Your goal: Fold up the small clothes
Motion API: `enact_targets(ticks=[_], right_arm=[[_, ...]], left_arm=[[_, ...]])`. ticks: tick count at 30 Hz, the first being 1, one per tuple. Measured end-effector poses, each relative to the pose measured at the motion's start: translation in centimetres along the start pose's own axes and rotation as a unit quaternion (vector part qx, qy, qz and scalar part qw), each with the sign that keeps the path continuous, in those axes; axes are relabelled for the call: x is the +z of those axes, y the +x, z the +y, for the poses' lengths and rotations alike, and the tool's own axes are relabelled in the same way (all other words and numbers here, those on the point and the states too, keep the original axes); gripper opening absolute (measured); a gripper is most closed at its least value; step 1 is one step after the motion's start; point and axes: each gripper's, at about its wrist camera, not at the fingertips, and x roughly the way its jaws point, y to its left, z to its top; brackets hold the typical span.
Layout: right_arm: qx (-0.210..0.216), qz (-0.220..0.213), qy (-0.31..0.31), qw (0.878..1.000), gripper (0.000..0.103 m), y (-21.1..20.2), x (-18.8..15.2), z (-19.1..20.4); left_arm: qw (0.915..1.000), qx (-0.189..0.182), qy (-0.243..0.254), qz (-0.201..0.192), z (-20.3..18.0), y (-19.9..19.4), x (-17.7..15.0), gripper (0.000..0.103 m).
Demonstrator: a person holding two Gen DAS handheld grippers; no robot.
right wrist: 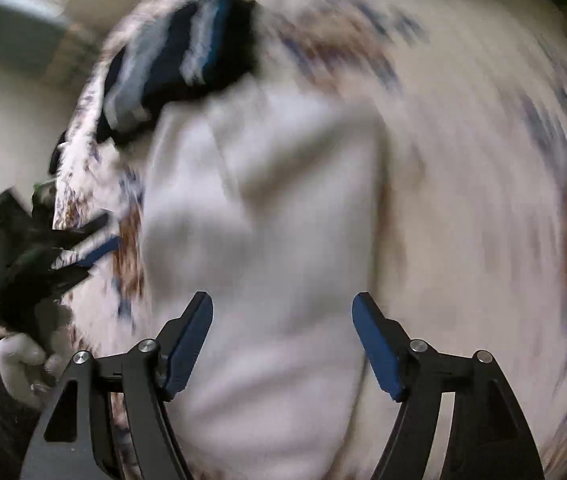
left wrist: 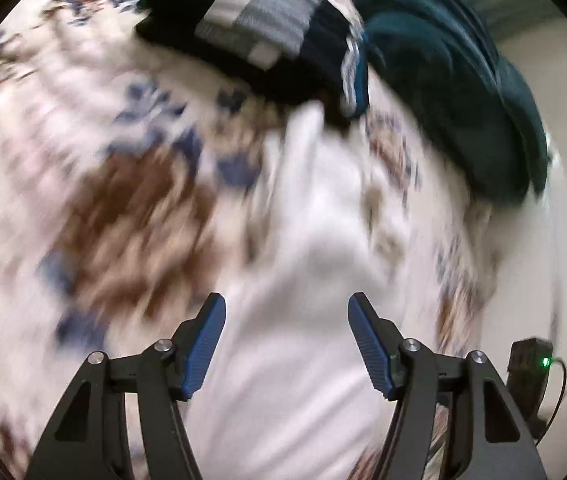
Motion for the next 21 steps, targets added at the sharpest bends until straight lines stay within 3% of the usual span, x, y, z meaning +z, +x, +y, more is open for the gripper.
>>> enact_targets(ticks=[5,8,11,16,17,18,19,20,21], right_arm=[[0.004,0.053,0.099,0.994,0.075,2.4,-11.3,-3.5],[0.018,0.065,0.137,0.988,0.075,5.1,-15.5,-5.4],[0.044,0.061,0.149,0.986,0.075,7.2,-18.0,-6.6],[0.049,0.02,0.139,0.989,0.075,7.0,-20.1,-6.4],[0.054,0.012,0.135,0.989,0.069,6.9,-20.5,-6.4],[0.044,0.006,0.127,0.991,0.058,6.8,-20.5,-6.0],[0.03,0.006,0.117,0.993,0.026,6.6,-20.3,-5.5],[0.021,0.007,0.109,0.994,0.013,6.6,-20.4,-5.2],[0.016,0.003,0.105,0.994,0.012,6.2,-20.6,-5.0]], left_arm=[[0.9967,0.012,0.012,0.079,2.0,0.6,-10.0,0.061],[0.9941,0.027,0.008,0.105,3.6,2.5,-13.9,0.061],[0.9942,0.049,-0.01,0.095,4.4,2.8,-15.5,0.061],[0.9965,0.044,-0.028,0.065,4.1,1.3,-16.8,0.059],[0.9967,0.048,-0.029,0.059,3.9,1.1,-17.0,0.056],[0.9972,0.045,-0.027,0.053,3.7,1.1,-17.2,0.036],[0.9974,0.049,-0.02,0.05,3.3,1.1,-17.3,0.007],[0.9974,0.049,-0.016,0.051,3.0,1.0,-17.5,0.001],[0.9982,0.043,-0.01,0.042,2.5,0.6,-17.7,0.002]])
